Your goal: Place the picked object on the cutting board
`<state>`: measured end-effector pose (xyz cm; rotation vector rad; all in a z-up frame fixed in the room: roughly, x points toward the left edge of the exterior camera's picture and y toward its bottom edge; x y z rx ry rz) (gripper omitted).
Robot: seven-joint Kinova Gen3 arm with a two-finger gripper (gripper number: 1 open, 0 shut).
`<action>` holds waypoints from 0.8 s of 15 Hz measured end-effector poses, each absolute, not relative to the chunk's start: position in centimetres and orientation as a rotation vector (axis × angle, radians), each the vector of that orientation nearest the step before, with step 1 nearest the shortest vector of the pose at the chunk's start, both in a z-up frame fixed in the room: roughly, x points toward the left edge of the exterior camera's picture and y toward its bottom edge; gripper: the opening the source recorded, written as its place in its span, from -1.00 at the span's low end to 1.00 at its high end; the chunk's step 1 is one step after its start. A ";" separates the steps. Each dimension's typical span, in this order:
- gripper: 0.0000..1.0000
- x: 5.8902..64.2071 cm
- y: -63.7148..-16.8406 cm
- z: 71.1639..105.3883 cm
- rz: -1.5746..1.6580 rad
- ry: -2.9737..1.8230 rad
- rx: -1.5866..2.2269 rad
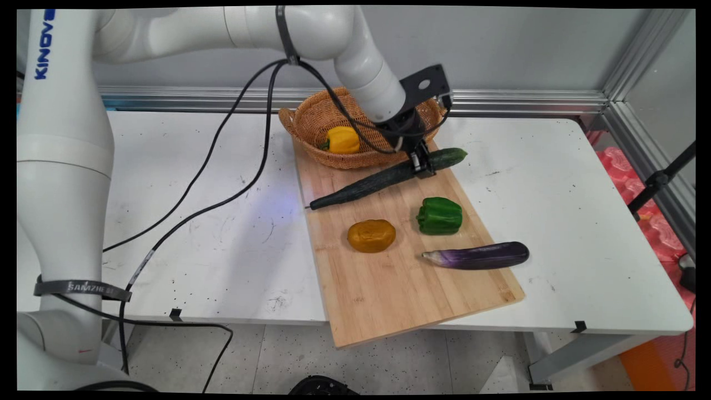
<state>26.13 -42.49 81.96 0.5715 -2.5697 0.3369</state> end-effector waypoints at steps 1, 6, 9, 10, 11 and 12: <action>-1.00 26.3 -42.5 81.4 0.339 -2.569 0.574; -1.00 26.6 -42.7 79.4 0.342 -2.560 0.589; 1.00 26.6 -42.7 78.7 0.333 -2.544 0.609; 1.00 26.5 -42.7 78.6 0.330 -2.538 0.617; 1.00 26.4 -42.7 78.6 0.325 -2.529 0.627; 1.00 26.3 -42.7 78.7 0.320 -2.515 0.641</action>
